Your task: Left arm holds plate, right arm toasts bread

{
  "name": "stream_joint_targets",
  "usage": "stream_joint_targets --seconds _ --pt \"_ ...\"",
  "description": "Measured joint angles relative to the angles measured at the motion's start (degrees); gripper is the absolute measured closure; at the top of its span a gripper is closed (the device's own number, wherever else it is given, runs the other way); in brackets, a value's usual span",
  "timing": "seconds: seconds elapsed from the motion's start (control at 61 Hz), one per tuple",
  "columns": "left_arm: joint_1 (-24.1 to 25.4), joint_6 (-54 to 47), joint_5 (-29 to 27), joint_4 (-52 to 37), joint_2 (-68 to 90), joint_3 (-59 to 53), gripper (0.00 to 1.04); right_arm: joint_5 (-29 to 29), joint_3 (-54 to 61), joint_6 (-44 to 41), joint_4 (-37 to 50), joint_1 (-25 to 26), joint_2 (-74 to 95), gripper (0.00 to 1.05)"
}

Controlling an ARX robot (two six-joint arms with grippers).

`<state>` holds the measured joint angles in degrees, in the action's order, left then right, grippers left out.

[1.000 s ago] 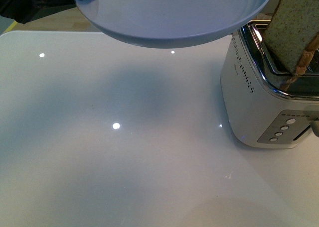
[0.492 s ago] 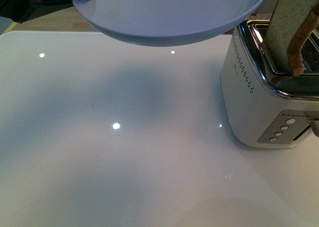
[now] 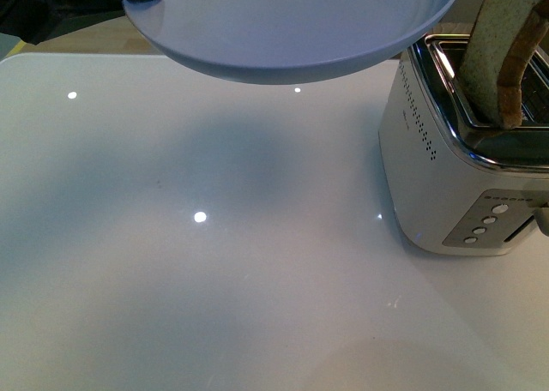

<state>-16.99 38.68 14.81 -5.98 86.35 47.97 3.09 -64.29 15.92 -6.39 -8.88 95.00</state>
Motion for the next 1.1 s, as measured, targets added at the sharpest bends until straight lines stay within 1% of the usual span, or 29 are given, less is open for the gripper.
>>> stream_joint_targets --seconds 0.885,1.098 --pt "0.3 0.0 0.2 -0.3 0.0 -0.1 1.02 0.2 0.2 2.5 3.1 -0.1 1.4 1.02" --pt "0.3 0.0 0.2 -0.3 0.0 -0.1 1.02 0.1 0.2 5.4 1.7 0.6 1.6 1.02"
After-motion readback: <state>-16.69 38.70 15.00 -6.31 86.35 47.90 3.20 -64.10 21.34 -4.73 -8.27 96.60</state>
